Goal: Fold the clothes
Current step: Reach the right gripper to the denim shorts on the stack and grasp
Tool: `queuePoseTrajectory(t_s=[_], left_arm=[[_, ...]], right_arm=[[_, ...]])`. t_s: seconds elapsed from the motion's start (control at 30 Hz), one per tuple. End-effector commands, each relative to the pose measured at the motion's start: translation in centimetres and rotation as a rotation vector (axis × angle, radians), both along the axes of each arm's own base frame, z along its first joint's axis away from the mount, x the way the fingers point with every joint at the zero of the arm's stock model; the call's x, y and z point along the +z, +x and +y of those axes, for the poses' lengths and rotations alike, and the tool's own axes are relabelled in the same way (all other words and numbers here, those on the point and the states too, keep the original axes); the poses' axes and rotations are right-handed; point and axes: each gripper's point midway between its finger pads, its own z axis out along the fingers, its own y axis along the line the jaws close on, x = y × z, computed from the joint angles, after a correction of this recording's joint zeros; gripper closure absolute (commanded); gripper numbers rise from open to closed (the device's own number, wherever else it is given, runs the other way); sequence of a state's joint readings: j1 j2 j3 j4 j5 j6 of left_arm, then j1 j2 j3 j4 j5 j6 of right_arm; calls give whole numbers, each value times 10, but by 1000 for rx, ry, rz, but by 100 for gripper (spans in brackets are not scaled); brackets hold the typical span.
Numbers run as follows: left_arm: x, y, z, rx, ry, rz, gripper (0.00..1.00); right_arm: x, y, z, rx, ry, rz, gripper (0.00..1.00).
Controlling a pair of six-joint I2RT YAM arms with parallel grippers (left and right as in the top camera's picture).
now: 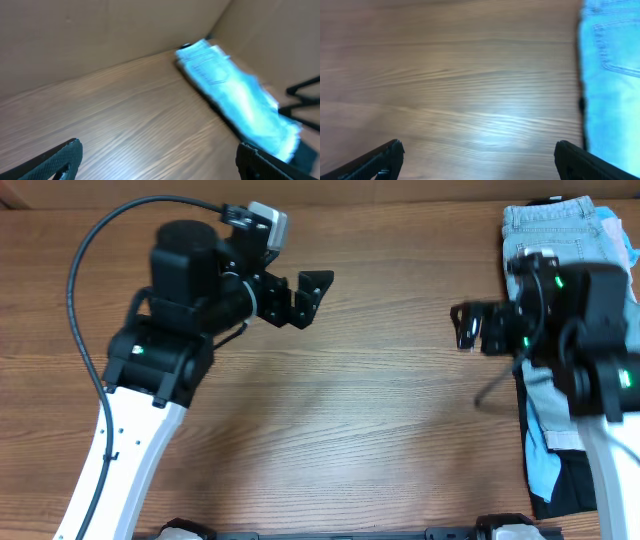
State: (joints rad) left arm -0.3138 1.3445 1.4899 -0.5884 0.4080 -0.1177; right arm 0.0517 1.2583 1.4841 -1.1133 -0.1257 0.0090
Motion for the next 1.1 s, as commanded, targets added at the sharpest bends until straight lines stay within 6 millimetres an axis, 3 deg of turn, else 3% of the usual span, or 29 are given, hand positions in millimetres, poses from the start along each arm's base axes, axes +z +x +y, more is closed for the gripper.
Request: queuePoseTrajectory(t_s=[0.0,0.13,0.2,0.23,0.33,0.4,0.53,0.63,0.73,0.93,1.07], left_arm=[[0,18,18,145,127,-59,0],[-4,18,17,143,131,-46,0],[-3,19,17,144,130,-51,0],[0,21,16,145,124,-64,0],[4,23,17,150,119,-80,0],[4,23,17,152,120,-80,0],[-13,39,28,248,150,-37,0],[-49,55,25,282,156,70,0],[-79,66,22,316,143,168,0],[-132,82,16,334,171,292,0],[-138,84,18,342,185,297,0]], right_arm=[[13,34,-53,-194,-82,-33,0],[8,72,-135,-386,-74,-90,0],[2,83,-164,-446,-39,-107,0],[-7,92,-184,-475,-4,-112,0],[-45,95,-211,-509,51,-22,0],[-67,94,-204,-480,83,51,0],[-112,92,-163,-328,88,221,1],[-140,88,-145,-303,4,337,7],[-149,90,-126,-292,-83,375,15],[-153,100,-133,-431,-425,364,16],[-173,105,-135,-445,-452,394,17]])
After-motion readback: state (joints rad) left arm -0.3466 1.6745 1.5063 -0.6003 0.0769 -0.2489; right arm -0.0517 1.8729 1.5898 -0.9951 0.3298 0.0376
